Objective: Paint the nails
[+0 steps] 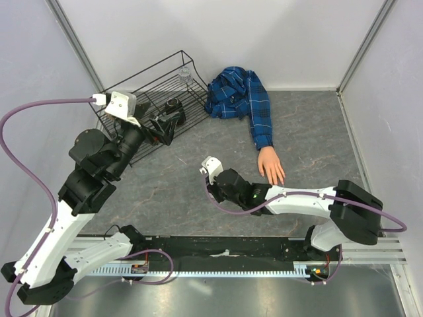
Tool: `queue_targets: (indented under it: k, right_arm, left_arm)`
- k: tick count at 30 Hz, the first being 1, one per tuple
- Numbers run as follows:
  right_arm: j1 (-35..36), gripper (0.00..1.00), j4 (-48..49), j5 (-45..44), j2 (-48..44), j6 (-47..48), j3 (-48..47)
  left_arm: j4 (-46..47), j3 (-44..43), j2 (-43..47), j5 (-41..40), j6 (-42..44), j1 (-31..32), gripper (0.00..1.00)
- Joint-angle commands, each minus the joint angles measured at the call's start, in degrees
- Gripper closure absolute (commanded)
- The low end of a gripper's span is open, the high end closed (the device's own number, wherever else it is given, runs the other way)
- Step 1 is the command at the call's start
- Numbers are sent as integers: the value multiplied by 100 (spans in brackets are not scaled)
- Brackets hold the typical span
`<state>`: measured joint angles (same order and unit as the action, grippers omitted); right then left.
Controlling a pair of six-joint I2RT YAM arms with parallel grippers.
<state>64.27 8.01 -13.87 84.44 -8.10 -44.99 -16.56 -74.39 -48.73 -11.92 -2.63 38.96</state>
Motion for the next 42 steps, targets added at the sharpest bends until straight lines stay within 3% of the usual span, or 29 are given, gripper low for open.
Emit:
queue_targets:
  k: [1,12,22,28,34,36,38,42]
  right_arm:
    - [33,96,851,-274,308,19,17]
    - [77,92,1167,-239,617,-157,166]
    - [86,80,1141,-204,643,-289,307]
    - [94,61,852,-230,503,-333,167]
    - [94,29,-473,-695,-278,-517,-614]
    - [86,23,-1291,-880,-742,-526,-1255]
    - [86,2,-2149,-1204,-981,-412,-2087]
    - [94,2,-3620,-2268,-1045,-386,-3750]
  left_arm:
    - [-23,-67,109,-38,-413,-20,6]
    - [-199,-111,259,-21,-545,-20,6]
    - [-269,-137,329,-21,-554,-20,6]
    - [-269,-199,294,-38,-475,-20,5]
    - [-260,-435,136,6,-405,-20,5]
    - [-217,-619,57,6,-361,-20,5]
    - [-173,-760,-66,6,-256,-20,4]
    - [-15,-1200,-295,41,-53,-20,4]
